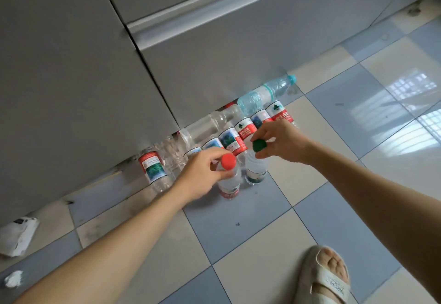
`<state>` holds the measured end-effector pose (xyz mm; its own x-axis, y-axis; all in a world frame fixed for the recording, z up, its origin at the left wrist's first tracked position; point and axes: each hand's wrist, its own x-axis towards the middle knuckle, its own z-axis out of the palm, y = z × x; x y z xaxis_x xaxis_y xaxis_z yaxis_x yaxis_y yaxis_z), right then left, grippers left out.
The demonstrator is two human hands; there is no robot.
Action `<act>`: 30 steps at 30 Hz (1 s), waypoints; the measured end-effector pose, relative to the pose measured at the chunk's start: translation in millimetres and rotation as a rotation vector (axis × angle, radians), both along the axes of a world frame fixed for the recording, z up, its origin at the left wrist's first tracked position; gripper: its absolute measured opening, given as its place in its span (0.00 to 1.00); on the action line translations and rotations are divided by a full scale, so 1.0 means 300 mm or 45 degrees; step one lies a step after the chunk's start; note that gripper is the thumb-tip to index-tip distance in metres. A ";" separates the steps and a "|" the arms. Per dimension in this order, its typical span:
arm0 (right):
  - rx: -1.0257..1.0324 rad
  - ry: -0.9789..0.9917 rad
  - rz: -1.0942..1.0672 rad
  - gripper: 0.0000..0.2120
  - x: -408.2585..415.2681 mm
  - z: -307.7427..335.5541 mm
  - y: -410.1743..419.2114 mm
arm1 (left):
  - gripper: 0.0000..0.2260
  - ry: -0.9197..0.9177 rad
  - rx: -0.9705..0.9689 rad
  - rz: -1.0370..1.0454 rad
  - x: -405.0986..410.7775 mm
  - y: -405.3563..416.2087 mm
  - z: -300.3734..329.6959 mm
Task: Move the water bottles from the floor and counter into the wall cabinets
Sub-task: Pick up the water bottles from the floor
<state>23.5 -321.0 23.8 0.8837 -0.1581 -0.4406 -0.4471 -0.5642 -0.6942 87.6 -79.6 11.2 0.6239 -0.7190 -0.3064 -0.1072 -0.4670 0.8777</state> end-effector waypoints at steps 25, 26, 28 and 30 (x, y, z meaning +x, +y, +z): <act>0.460 0.037 -0.513 0.40 -0.297 -0.397 0.126 | 0.46 0.242 0.162 0.349 -0.267 0.027 -0.323; 0.512 0.006 -0.572 0.37 -0.297 -0.412 0.140 | 0.42 0.223 0.149 0.382 -0.274 0.011 -0.338; 0.596 -0.043 -0.676 0.33 -0.297 -0.428 0.162 | 0.33 0.192 0.113 0.454 -0.290 -0.013 -0.360; 0.629 -0.066 -0.723 0.30 -0.296 -0.426 0.172 | 0.30 0.191 0.090 0.528 -0.304 -0.021 -0.367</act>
<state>-65.1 -269.3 -104.0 0.7469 -0.3900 -0.5386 -0.5361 0.1259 -0.8347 -3.5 -85.9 -99.0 0.7998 -0.3918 -0.4549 0.2279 -0.5028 0.8338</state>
